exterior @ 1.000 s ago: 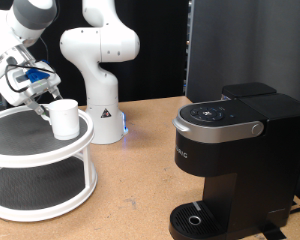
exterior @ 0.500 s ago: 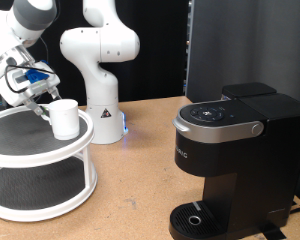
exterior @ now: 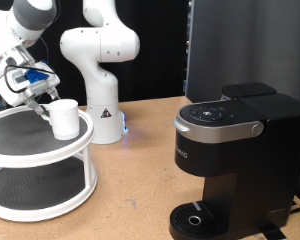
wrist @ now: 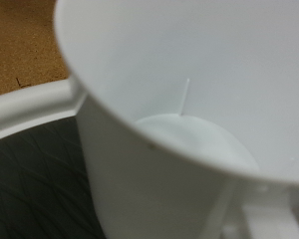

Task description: Make a cup of coffee with the keurig machine

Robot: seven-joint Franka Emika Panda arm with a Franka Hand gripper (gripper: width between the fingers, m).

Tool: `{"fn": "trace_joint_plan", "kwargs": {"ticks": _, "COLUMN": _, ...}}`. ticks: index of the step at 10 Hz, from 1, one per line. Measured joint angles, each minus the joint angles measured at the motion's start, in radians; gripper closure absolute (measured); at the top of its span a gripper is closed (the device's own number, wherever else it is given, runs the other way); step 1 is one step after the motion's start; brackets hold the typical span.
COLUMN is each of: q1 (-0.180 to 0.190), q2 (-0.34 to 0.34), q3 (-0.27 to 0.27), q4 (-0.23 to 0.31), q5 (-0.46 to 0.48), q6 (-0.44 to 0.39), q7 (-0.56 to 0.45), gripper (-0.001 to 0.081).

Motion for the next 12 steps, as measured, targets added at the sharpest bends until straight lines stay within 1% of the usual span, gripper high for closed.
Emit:
{"fn": "trace_joint_plan", "kwargs": {"ticks": 1, "q1": 0.0, "q2": 0.0, "q3": 0.0, "q4": 0.0, "q5": 0.001, "q6": 0.002, "q7": 0.004, "gripper": 0.0179}}
{"fn": "trace_joint_plan", "kwargs": {"ticks": 2, "q1": 0.0, "q2": 0.002, "q3": 0.001, "q4": 0.0, "q5": 0.002, "q6": 0.006, "q7": 0.01, "gripper": 0.0179}}
{"fn": "trace_joint_plan", "kwargs": {"ticks": 3, "q1": 0.001, "q2": 0.004, "q3": 0.002, "q4": 0.0, "q5": 0.004, "q6": 0.01, "q7": 0.02, "gripper": 0.0328}}
{"fn": "trace_joint_plan", "kwargs": {"ticks": 4, "q1": 0.004, "q2": 0.004, "q3": 0.002, "q4": 0.0, "q5": 0.005, "q6": 0.013, "q7": 0.027, "gripper": 0.0328}}
{"fn": "trace_joint_plan", "kwargs": {"ticks": 5, "q1": 0.005, "q2": 0.004, "q3": 0.003, "q4": 0.0, "q5": 0.006, "q6": 0.014, "q7": 0.034, "gripper": 0.0542}}
{"fn": "trace_joint_plan", "kwargs": {"ticks": 6, "q1": 0.005, "q2": 0.004, "q3": 0.004, "q4": 0.001, "q5": 0.006, "q6": 0.014, "q7": 0.042, "gripper": 0.0542}}
{"fn": "trace_joint_plan", "kwargs": {"ticks": 7, "q1": 0.006, "q2": 0.004, "q3": 0.006, "q4": 0.001, "q5": 0.006, "q6": 0.014, "q7": 0.051, "gripper": 0.073}}
{"fn": "trace_joint_plan", "kwargs": {"ticks": 10, "q1": 0.005, "q2": 0.003, "q3": 0.019, "q4": 0.011, "q5": 0.006, "q6": 0.001, "q7": 0.072, "gripper": 0.0732}}
{"fn": "trace_joint_plan", "kwargs": {"ticks": 11, "q1": 0.003, "q2": 0.0, "q3": 0.031, "q4": 0.018, "q5": 0.006, "q6": -0.012, "q7": 0.089, "gripper": 0.0732}}
{"fn": "trace_joint_plan", "kwargs": {"ticks": 12, "q1": -0.002, "q2": -0.007, "q3": 0.054, "q4": 0.028, "q5": 0.006, "q6": -0.036, "q7": 0.126, "gripper": 0.0732}}
